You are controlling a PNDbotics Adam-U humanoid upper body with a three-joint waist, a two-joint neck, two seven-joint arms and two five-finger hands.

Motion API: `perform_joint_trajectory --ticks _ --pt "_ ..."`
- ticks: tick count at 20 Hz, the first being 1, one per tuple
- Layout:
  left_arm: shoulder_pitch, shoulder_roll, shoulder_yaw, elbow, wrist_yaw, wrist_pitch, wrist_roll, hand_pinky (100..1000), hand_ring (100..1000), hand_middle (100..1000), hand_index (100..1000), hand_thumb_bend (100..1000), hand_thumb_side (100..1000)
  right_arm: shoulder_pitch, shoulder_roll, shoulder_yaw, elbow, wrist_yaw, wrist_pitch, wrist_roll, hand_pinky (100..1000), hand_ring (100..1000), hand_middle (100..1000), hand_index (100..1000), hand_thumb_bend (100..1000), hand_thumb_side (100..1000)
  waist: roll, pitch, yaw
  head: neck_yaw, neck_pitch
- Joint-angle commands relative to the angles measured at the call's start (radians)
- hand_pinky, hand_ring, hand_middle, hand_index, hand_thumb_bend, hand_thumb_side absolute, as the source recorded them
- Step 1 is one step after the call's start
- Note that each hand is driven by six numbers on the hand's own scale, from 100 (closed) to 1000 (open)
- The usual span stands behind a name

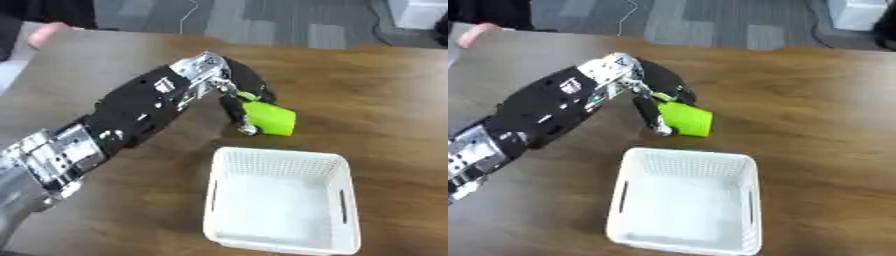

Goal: Pick up objects on the table and place them in the box.

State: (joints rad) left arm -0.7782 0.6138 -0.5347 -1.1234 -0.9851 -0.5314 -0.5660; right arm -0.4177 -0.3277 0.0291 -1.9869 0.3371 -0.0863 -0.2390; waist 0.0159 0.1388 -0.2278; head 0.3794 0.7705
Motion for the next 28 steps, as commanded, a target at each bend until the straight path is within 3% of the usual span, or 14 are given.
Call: perform_joint_trajectory --ticks 1,4,5,7,9,10,11,12,13,15,16,17,18,28 --pt "0.066 -0.028 -0.025 0.093 -0.719 -0.169 -0.141 1000 1000 1000 1000 1000 1000 -0.023 -0.007 -0.007 -0.013 -0.003 0.001 0.002 243 426 573 566 100 1000 -0.006 0.009 -0.007 0.015 0.000" --pt "0.067 -0.037 -0.013 0.116 -0.777 -0.160 -0.091 1000 1000 1000 1000 1000 914 -0.029 -0.005 -0.006 -0.013 -0.005 0.002 0.004 241 426 573 566 100 1000 -0.006 0.012 -0.010 0.021 0.000" --pt "0.068 -0.039 -0.011 0.121 -0.797 -0.154 -0.065 1000 1000 1000 1000 1000 937 -0.030 -0.004 -0.006 -0.013 -0.005 0.002 0.005 241 426 573 566 100 1000 -0.006 0.012 -0.010 0.021 0.000" --pt "0.069 -0.039 -0.011 0.113 -0.834 -0.137 0.012 955 901 925 1000 1000 840 -0.031 -0.004 -0.007 -0.013 -0.005 0.002 0.004 240 426 573 566 100 1000 -0.005 0.013 -0.010 0.020 0.000" --pt "0.073 -0.033 -0.015 0.091 -0.854 -0.118 0.140 589 688 742 914 894 702 -0.029 -0.006 -0.008 -0.013 -0.005 0.001 0.003 240 426 573 566 100 1000 -0.004 0.011 -0.007 0.012 0.000" --pt "0.076 -0.030 -0.015 0.080 -0.858 -0.112 0.214 344 522 536 726 785 580 -0.027 -0.007 -0.009 -0.013 -0.004 0.002 0.002 239 426 572 565 100 1000 -0.004 0.010 -0.003 0.006 0.000" --pt "0.079 -0.022 -0.016 0.067 -0.856 -0.106 0.295 445 584 613 808 826 620 -0.025 -0.009 -0.010 -0.013 -0.003 0.002 0.000 239 426 572 566 100 1000 -0.003 0.009 0.000 0.001 0.000" --pt "0.081 -0.017 -0.015 0.057 -0.854 -0.098 0.370 108 432 370 477 585 597 -0.023 -0.011 -0.010 -0.013 -0.002 0.002 -0.002 239 426 571 565 100 1000 -0.003 0.007 0.004 -0.003 0.000" --pt "0.085 -0.009 -0.013 0.042 -0.847 -0.088 0.451 100 374 277 352 471 623 -0.020 -0.013 -0.012 -0.013 0.000 0.002 -0.005 238 426 571 565 100 1000 -0.003 0.005 0.009 -0.008 0.000" --pt "0.097 0.008 -0.003 0.023 -0.836 -0.056 0.586 100 254 133 241 401 585 -0.014 -0.017 -0.013 -0.013 0.003 0.002 -0.010 237 426 570 564 100 1000 -0.002 0.001 0.017 -0.016 0.000" --pt "0.106 0.014 0.005 0.019 -0.828 -0.037 0.631 100 185 100 214 434 509 -0.011 -0.019 -0.013 -0.013 0.004 0.002 -0.012 237 426 569 564 100 1000 -0.003 0.000 0.020 -0.019 0.000" --pt "0.114 0.019 0.011 0.017 -0.819 -0.019 0.661 100 232 117 232 404 563 -0.008 -0.020 -0.013 -0.013 0.005 0.002 -0.014 237 426 570 564 100 1000 -0.003 -0.001 0.023 -0.021 0.000" --pt "0.120 0.023 0.019 0.015 -0.807 -0.003 0.682 100 110 100 195 495 429 -0.006 -0.021 -0.014 -0.013 0.007 0.002 -0.016 236 426 569 563 100 1000 -0.003 -0.002 0.026 -0.025 0.000" --pt "0.184 0.073 0.073 -0.205 -0.516 0.157 0.610 100 100 100 189 498 357 0.025 -0.029 -0.018 -0.013 0.024 0.004 -0.032 234 425 569 563 100 1000 -0.013 -0.009 0.056 -0.055 -0.022"
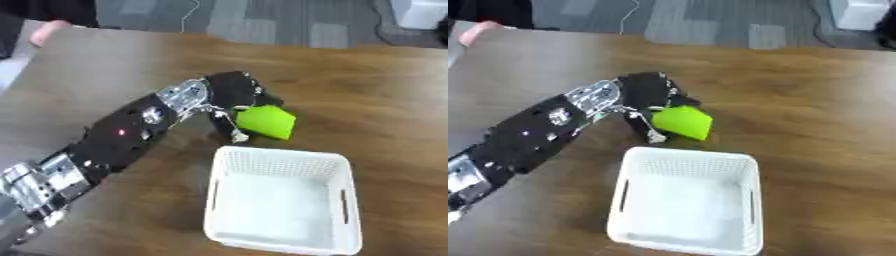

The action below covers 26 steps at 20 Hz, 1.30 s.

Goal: Pick up objects on the table and place them in the box.

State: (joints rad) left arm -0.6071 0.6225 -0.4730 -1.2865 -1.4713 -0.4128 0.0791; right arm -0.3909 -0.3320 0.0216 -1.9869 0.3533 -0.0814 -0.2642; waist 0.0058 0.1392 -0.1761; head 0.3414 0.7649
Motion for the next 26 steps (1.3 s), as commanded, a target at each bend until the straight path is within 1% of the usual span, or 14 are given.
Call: perform_joint_trajectory --ticks 1,5,9,12,16,20,24,26 --pt "0.017 0.067 0.016 -0.070 0.000 0.056 -0.048 100 100 100 188 500 358 0.001 -0.025 -0.010 -0.013 0.009 -0.002 -0.008 234 425 569 563 100 1000 -0.004 -0.010 0.006 -0.017 -0.018" --pt "0.026 0.078 0.031 -0.166 0.102 0.110 -0.098 100 100 100 190 482 341 0.007 -0.027 -0.011 -0.013 0.013 -0.004 -0.014 236 426 569 563 100 1000 -0.006 -0.012 0.011 -0.014 -0.020" --pt "0.025 0.096 0.045 -0.257 0.170 0.161 -0.133 100 100 100 188 491 321 0.011 -0.028 -0.012 -0.013 0.015 -0.004 -0.019 235 426 569 563 100 1000 -0.006 -0.013 0.014 -0.011 -0.021" --pt "0.024 0.109 0.052 -0.306 0.198 0.191 -0.155 100 100 100 188 496 312 0.012 -0.029 -0.012 -0.013 0.016 -0.004 -0.020 235 425 569 563 100 1000 -0.006 -0.014 0.016 -0.011 -0.022" --pt "0.023 0.127 0.060 -0.364 0.232 0.217 -0.184 100 100 100 187 499 302 0.013 -0.030 -0.013 -0.013 0.018 -0.003 -0.022 236 426 569 564 100 1000 -0.005 -0.016 0.018 -0.012 -0.024" --pt "0.020 0.134 0.071 -0.415 0.261 0.247 -0.215 100 100 100 188 498 296 0.013 -0.031 -0.014 -0.013 0.019 -0.005 -0.026 239 427 569 564 100 1000 -0.005 -0.018 0.020 -0.013 -0.032" --pt "0.016 0.126 0.092 -0.471 0.307 0.276 -0.241 100 100 100 190 485 288 0.014 -0.030 -0.027 -0.013 0.024 -0.005 -0.041 246 432 570 564 100 1000 -0.004 -0.021 0.023 -0.013 -0.035" --pt "0.018 0.130 0.098 -0.514 0.334 0.289 -0.251 100 100 100 190 485 284 0.014 -0.026 -0.042 -0.013 0.029 -0.003 -0.061 250 432 570 564 100 1000 -0.004 -0.022 0.024 -0.013 -0.035"
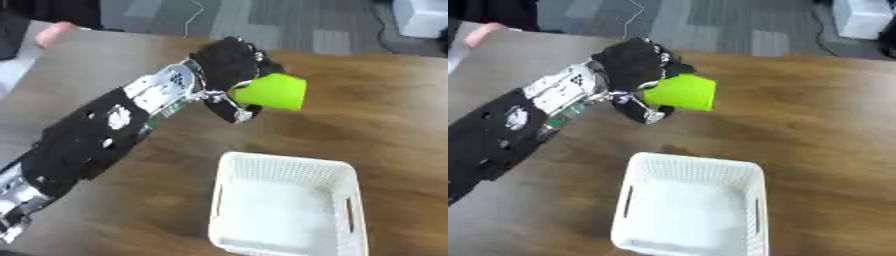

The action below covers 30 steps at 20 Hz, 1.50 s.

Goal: Pick up objects on the table and place them in the box.

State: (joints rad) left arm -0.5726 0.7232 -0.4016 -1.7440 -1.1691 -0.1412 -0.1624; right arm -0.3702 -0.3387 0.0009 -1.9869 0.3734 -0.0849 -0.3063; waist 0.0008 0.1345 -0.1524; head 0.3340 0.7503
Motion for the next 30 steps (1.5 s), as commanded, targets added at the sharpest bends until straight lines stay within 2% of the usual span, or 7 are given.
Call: perform_joint_trajectory --ticks 1,5,11,23,24,25,30 --pt "-0.016 0.033 0.028 -0.079 0.042 0.022 -0.015 100 100 100 190 487 281 -0.007 -0.017 -0.032 -0.013 0.012 0.001 -0.032 259 436 570 563 100 1000 0.001 -0.018 0.001 -0.004 -0.020" --pt "0.001 0.043 0.025 -0.162 0.065 0.037 -0.054 100 100 100 189 484 284 -0.009 -0.007 -0.085 -0.013 0.037 0.018 -0.104 272 442 565 562 100 1000 0.002 -0.021 0.001 -0.001 -0.017" --pt "0.024 0.061 0.017 -0.251 0.094 0.039 -0.158 100 100 100 190 470 301 -0.009 0.001 -0.111 -0.013 0.061 0.036 -0.148 268 443 560 562 100 1000 0.003 -0.024 -0.001 -0.001 -0.014" --pt "0.044 0.144 -0.054 -0.256 0.198 -0.081 -0.188 100 100 100 196 428 374 -0.004 -0.004 -0.110 -0.013 0.098 0.071 -0.166 259 442 560 562 100 1000 0.008 -0.027 -0.003 -0.004 -0.003" --pt "0.047 0.152 -0.066 -0.256 0.215 -0.094 -0.203 100 100 100 196 475 377 -0.005 -0.004 -0.108 -0.013 0.097 0.070 -0.164 259 442 560 562 100 1000 0.009 -0.027 -0.005 -0.003 -0.003" --pt "0.049 0.157 -0.073 -0.256 0.229 -0.104 -0.216 100 100 100 198 421 389 -0.005 -0.005 -0.106 -0.013 0.096 0.069 -0.162 258 442 560 562 100 1000 0.009 -0.027 -0.005 -0.003 -0.003" --pt "0.047 0.171 -0.119 -0.256 0.304 -0.155 -0.272 100 100 100 204 399 416 -0.007 -0.007 -0.096 -0.013 0.091 0.063 -0.147 256 441 560 563 100 1000 0.011 -0.026 -0.009 -0.008 -0.005"
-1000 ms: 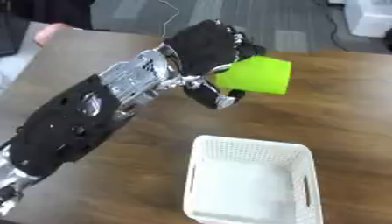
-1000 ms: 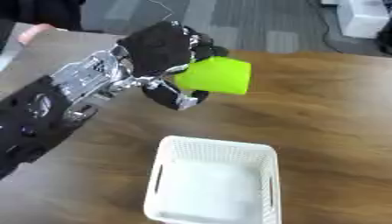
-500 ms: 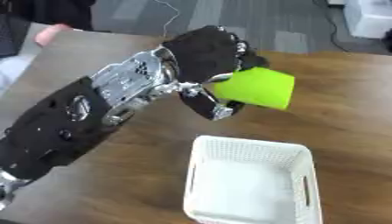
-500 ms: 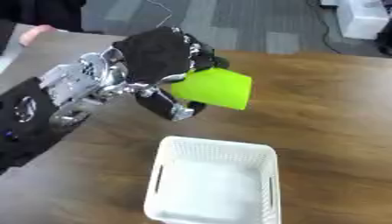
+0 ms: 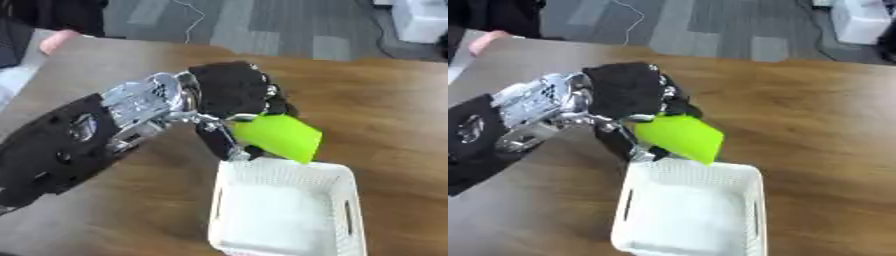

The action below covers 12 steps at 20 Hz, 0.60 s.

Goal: Pick up objects on the table and place them in the box.

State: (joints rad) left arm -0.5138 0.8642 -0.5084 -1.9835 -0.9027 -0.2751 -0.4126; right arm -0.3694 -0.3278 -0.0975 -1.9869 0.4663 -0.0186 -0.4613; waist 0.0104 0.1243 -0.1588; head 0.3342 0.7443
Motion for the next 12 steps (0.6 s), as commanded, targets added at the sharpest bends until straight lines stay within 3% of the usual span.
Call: perform_joint_trajectory --ticks 1,10,11,12 --pt "-0.015 0.029 -0.022 -0.016 0.054 -0.033 -0.029 100 100 100 206 393 422 -0.008 -0.018 0.004 -0.013 -0.002 -0.004 0.011 256 441 560 563 100 1000 0.001 -0.016 -0.004 -0.009 0.000" --pt "-0.031 0.032 -0.079 -0.016 0.199 -0.138 -0.141 100 100 100 236 285 543 -0.011 -0.020 0.011 -0.013 -0.008 -0.006 0.022 254 440 559 562 100 1000 0.004 -0.017 -0.008 -0.012 -0.006" --pt "-0.031 0.033 -0.081 -0.016 0.213 -0.149 -0.162 100 100 100 248 237 591 -0.011 -0.020 0.011 -0.013 -0.008 -0.006 0.023 254 440 559 563 100 1000 0.004 -0.017 -0.008 -0.012 -0.005" --pt "-0.031 0.035 -0.081 -0.016 0.227 -0.159 -0.179 100 100 103 277 153 699 -0.010 -0.021 0.011 -0.013 -0.009 -0.006 0.023 254 440 559 563 100 1000 0.004 -0.017 -0.007 -0.011 -0.005"
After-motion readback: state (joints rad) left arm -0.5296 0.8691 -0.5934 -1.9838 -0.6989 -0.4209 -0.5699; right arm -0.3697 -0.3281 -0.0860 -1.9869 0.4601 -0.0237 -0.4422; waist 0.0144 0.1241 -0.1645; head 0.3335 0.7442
